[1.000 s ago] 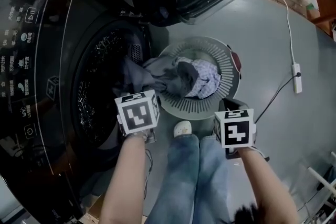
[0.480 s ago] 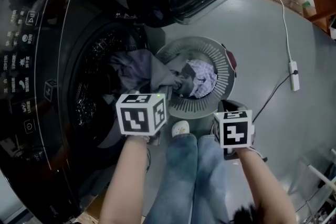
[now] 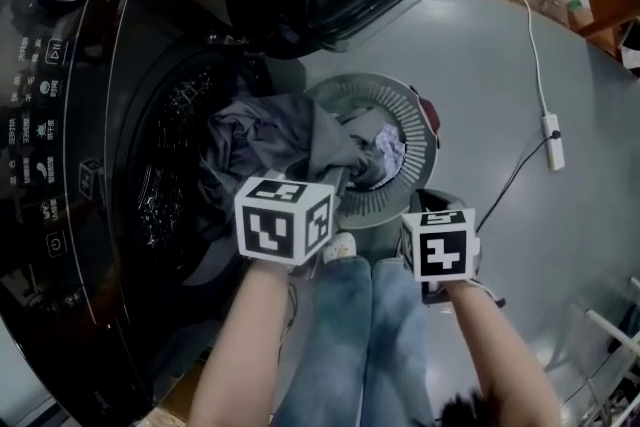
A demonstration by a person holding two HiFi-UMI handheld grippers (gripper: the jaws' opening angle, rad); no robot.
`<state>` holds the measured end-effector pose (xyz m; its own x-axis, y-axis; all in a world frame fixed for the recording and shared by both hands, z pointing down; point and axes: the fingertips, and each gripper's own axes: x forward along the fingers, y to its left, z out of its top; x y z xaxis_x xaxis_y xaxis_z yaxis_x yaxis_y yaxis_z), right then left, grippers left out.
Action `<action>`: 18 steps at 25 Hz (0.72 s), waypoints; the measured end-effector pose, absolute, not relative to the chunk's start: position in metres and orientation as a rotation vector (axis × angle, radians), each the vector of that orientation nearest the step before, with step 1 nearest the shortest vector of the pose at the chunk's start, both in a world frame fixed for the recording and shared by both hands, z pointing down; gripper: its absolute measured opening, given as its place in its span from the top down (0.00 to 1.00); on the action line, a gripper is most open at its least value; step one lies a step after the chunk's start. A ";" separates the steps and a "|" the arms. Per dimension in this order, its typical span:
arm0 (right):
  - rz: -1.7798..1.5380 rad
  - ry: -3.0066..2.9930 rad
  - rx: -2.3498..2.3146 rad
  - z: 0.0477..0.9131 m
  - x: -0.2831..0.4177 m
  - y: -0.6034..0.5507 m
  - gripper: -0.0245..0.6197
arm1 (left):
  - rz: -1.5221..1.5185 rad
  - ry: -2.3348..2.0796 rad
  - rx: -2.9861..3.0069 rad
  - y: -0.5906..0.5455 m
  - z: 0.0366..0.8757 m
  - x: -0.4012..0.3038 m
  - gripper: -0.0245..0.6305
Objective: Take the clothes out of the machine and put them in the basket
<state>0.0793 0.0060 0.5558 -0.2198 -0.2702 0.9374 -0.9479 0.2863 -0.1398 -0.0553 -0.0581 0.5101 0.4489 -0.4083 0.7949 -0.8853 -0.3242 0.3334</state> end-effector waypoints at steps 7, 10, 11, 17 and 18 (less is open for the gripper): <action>0.980 -1.671 1.123 0.559 0.082 0.010 0.96 | 0.906 -1.085 1.863 -0.049 0.533 -0.056 0.60; 0.977 -1.668 1.116 0.560 0.083 0.012 0.96 | 0.912 -1.113 1.856 -0.049 0.538 -0.052 0.39; 0.975 -1.667 1.114 0.560 0.084 0.013 0.96 | 0.926 -1.128 1.846 -0.049 0.540 -0.053 0.38; 0.972 -1.664 1.116 0.561 0.088 0.013 0.96 | 1.034 -1.269 1.801 -0.052 0.545 -0.088 0.34; 0.971 -1.664 1.116 0.561 0.088 0.013 0.96 | 1.050 -1.301 1.793 -0.053 0.545 -0.096 0.32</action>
<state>0.0883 0.0130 0.5609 -0.2050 -0.2573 0.9443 -0.9488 0.2892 -0.1272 -0.0964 -0.0533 0.5447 0.1765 -0.4147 0.8927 -0.9601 -0.2723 0.0633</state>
